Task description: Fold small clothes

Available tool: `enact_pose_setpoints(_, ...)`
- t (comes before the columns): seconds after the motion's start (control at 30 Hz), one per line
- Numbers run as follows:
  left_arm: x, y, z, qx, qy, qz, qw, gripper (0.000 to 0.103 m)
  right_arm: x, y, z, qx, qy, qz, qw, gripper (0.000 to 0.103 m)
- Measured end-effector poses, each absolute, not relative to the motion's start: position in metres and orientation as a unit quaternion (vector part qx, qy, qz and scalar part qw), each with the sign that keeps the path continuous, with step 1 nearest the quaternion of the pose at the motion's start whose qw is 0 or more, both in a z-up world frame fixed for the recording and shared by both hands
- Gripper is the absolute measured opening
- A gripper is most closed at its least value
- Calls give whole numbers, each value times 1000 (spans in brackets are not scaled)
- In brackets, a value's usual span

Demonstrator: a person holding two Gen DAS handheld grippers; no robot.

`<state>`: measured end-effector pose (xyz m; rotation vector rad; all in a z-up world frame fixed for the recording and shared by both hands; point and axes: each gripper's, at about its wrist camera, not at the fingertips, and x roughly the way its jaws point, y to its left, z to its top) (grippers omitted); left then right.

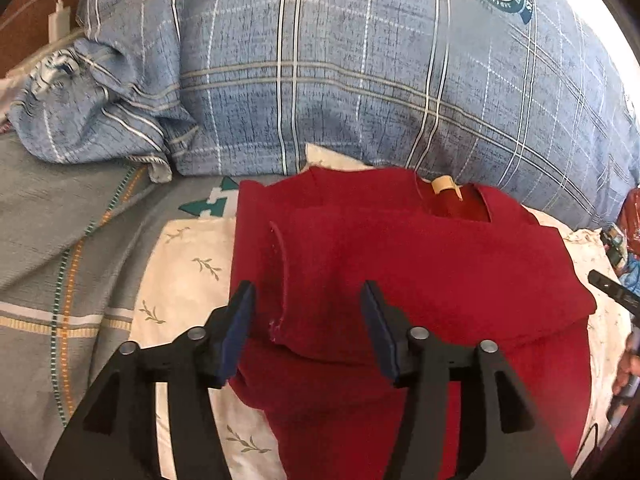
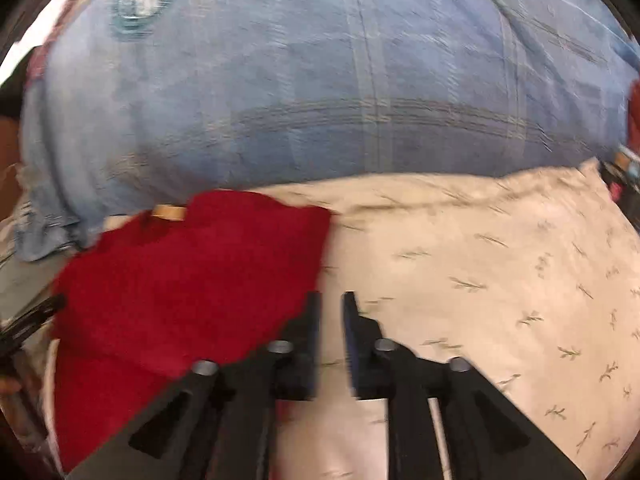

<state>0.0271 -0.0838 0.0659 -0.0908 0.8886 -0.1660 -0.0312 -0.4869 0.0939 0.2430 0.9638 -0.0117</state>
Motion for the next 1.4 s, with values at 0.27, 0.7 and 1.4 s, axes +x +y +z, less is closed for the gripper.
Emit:
enact_pose_setpoints(0.27, 27, -100, 70, -5, 412, -62, 909, 66, -22, -418, 78, -15, 484, 28, 875, 32)
enact_pose_setpoints(0.7, 40, -104, 59, -3, 426, -57, 903, 69, -24, -434, 106, 30, 454, 26, 890, 39)
enact_pose_setpoints(1.4, 52, -105, 57, -4, 429, -47, 902, 81, -41, -433, 73, 6, 513, 0, 859, 43)
